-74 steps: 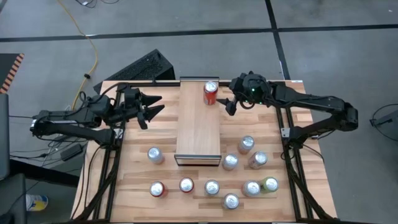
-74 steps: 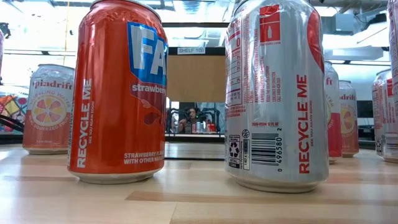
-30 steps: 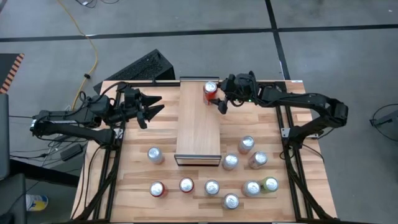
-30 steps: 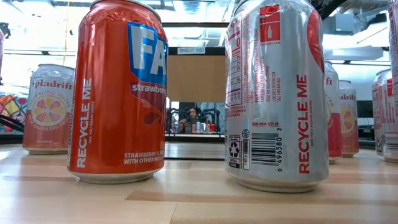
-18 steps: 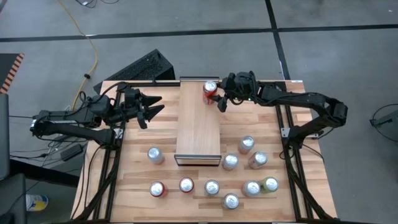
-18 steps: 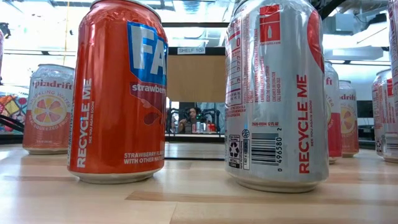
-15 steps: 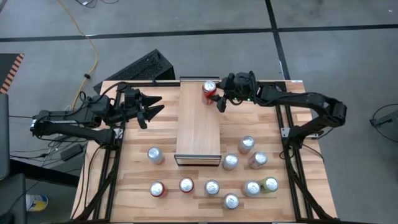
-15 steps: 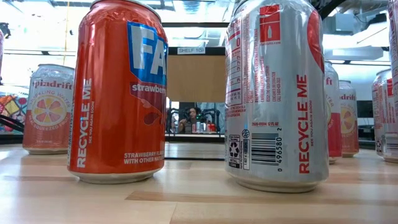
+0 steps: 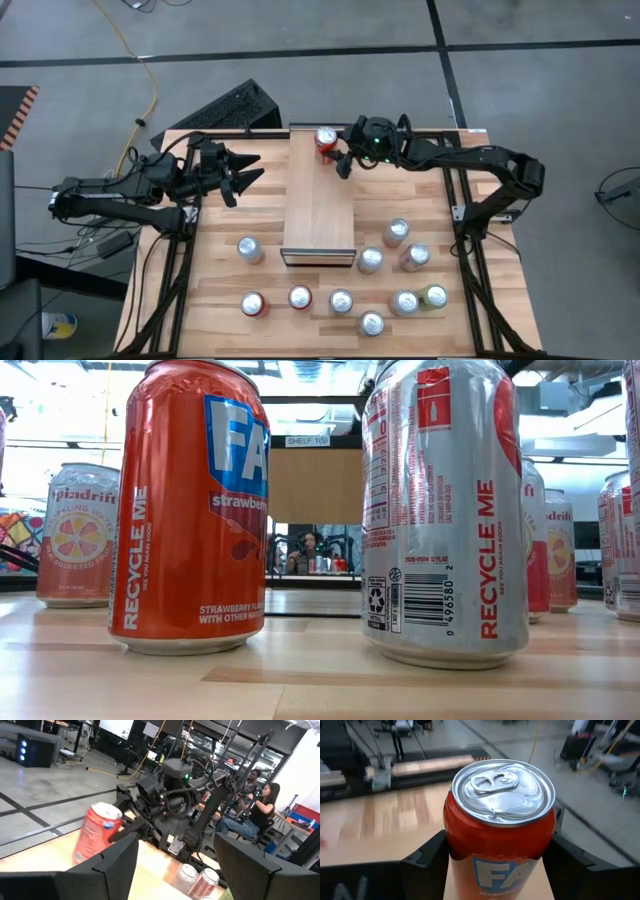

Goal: Place canned beverage on shelf
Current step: Put the top red soda can on the shelf

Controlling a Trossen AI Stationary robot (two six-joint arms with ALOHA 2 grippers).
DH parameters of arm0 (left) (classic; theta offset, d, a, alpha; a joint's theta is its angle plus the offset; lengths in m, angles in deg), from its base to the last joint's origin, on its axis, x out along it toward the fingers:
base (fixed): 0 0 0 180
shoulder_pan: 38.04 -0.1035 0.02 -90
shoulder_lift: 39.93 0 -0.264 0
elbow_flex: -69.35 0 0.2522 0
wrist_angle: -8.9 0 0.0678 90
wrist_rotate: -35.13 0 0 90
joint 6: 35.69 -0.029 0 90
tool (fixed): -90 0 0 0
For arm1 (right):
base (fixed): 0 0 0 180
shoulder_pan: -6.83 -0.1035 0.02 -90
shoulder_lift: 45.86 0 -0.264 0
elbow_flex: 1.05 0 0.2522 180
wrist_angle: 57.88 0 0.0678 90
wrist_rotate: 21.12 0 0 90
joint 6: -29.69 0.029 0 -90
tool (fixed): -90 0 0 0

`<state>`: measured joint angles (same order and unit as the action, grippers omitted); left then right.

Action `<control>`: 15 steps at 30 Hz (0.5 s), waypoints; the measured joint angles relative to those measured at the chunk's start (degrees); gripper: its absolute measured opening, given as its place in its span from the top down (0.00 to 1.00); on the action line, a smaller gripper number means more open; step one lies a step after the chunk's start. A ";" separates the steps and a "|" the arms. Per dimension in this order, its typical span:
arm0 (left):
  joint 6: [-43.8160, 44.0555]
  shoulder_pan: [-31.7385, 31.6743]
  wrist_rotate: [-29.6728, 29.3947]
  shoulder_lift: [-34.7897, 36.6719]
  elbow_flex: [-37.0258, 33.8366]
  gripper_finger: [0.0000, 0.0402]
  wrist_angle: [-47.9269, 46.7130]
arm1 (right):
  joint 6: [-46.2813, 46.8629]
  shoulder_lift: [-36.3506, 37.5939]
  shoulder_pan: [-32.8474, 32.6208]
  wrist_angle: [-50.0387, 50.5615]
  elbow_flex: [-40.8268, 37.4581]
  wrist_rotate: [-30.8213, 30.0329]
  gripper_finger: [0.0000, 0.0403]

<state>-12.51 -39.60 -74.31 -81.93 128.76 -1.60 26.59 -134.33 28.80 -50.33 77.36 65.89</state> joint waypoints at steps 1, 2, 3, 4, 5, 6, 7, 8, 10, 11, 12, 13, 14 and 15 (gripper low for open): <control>0.00 0.00 0.02 0.00 0.00 0.38 0.00 | -0.18 -1.13 -0.30 -0.36 1.52 -0.04 0.38; 0.00 0.00 0.00 0.00 0.00 0.38 0.00 | -0.19 -2.16 -0.46 0.06 2.84 -0.11 0.38; 0.00 0.02 0.00 0.00 0.00 0.38 0.02 | -0.22 -3.24 -0.53 0.67 4.11 -0.13 0.38; 0.00 0.01 0.02 0.00 0.00 0.38 0.04 | -0.36 -4.36 -0.52 0.92 5.44 -0.11 0.38; 0.00 0.02 0.04 0.00 0.00 0.38 0.03 | -0.44 -5.60 -0.52 0.94 6.89 -0.14 0.38; 0.00 0.00 0.02 0.00 0.00 0.38 0.03 | -0.56 -6.73 -0.52 1.10 8.24 -0.27 0.38; 0.00 0.00 0.02 0.00 0.00 0.38 0.04 | -0.61 -7.65 -0.52 1.68 9.51 -0.96 0.38; 0.00 0.00 0.02 0.00 0.00 0.38 0.04 | -1.01 -8.53 -0.59 1.93 10.68 -2.32 0.38; 0.00 0.02 0.02 0.00 0.00 0.38 0.04 | -2.62 -10.21 -0.58 1.99 12.73 -4.34 0.38; 0.00 0.02 0.02 0.00 0.00 0.38 0.04 | -3.37 -10.94 -0.56 2.50 13.51 -4.99 0.38; 0.00 0.02 0.02 0.00 0.00 0.38 0.04 | -4.00 -11.76 -0.71 2.79 14.38 -5.30 0.38; 0.00 0.02 0.02 0.00 0.00 0.38 0.04 | -4.37 -12.50 -0.86 2.70 15.27 -5.49 0.38; 0.00 0.02 0.02 0.00 0.00 0.38 0.04 | -4.61 -13.10 -0.93 2.53 15.90 -5.85 0.38; 0.00 0.02 0.02 0.00 0.00 0.38 0.04 | -4.74 -13.48 -1.04 2.73 16.42 -6.04 0.38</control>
<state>-12.51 -39.58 -74.29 -81.93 128.76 -1.55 21.85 -147.82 27.77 -47.60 93.78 59.85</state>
